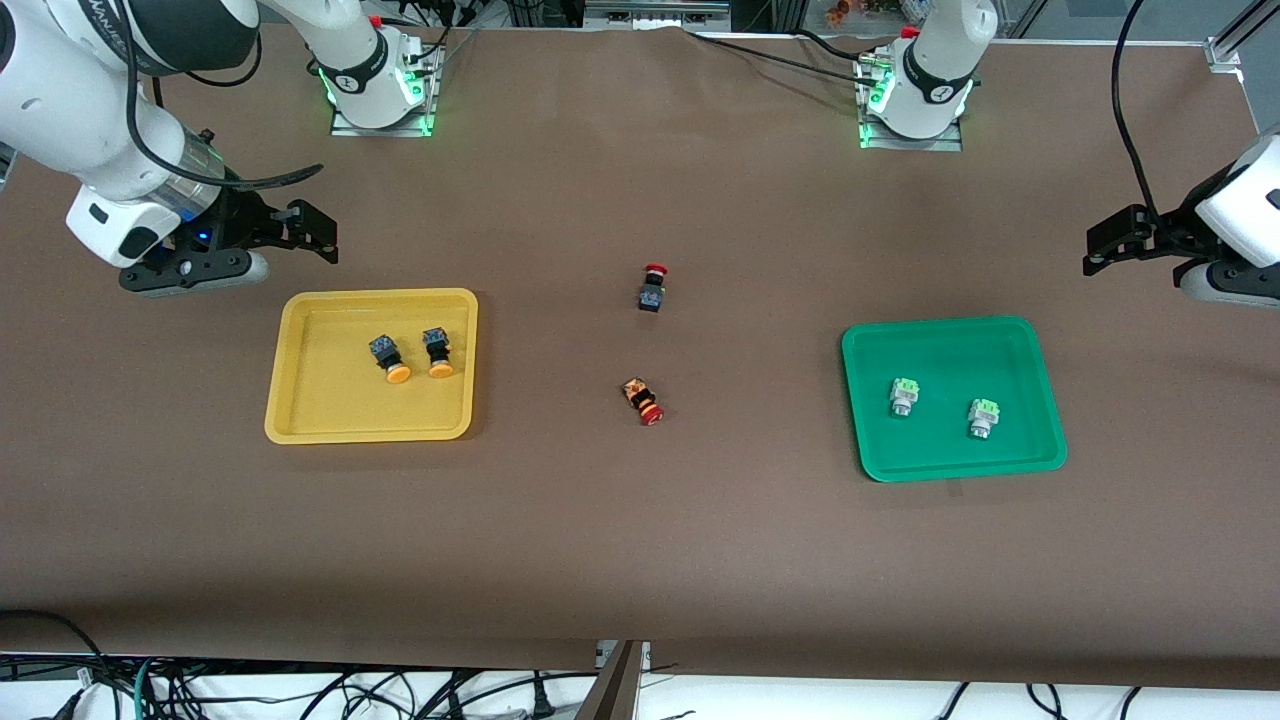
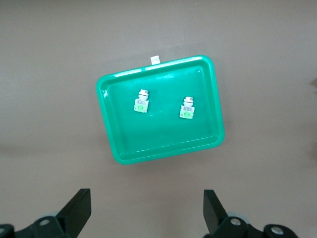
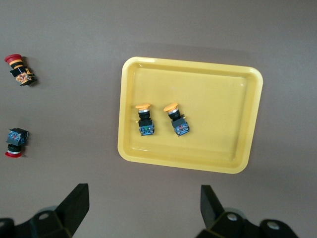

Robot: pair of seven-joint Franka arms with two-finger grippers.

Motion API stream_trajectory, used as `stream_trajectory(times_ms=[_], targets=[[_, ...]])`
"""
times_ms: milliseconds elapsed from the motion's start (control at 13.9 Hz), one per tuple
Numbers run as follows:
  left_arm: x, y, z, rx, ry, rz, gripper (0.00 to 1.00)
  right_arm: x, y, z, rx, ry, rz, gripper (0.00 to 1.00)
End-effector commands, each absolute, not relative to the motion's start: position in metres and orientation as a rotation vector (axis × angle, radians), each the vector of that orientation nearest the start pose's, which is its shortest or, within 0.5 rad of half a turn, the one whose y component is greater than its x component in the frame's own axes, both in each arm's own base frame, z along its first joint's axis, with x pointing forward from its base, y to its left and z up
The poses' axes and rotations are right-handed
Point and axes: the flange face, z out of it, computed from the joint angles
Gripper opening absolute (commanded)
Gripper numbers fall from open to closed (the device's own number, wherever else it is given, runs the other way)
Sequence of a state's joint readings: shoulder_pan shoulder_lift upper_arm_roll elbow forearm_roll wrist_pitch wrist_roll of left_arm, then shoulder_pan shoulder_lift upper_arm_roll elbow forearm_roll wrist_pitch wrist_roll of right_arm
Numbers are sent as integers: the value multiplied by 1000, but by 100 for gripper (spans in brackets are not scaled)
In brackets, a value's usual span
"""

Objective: Place green and yellow buttons in trays

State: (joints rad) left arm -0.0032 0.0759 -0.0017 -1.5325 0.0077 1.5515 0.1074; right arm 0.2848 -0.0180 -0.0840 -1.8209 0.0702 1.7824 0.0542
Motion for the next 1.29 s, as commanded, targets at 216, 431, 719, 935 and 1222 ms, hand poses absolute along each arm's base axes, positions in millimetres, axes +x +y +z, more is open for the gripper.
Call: stream_trajectory(times_ms=[216,431,719,935,1222], targets=[[572,-2,602,-3136,183,89,100,546,106,561,-3106,-232,-24,99],[572,-2,602,-3136,188,89,100,551,100,567,-3114,-216,10,99],[573,-2,601,-3136,190,92,100,558,101,563,-3137,-222,24,99],[572,-1,602,-3136,185,89,100,560,101,560,-3134,-230,31,99],[573,-2,603,-3136,188,84,100,559,105,560,-3133,-240,31,99]])
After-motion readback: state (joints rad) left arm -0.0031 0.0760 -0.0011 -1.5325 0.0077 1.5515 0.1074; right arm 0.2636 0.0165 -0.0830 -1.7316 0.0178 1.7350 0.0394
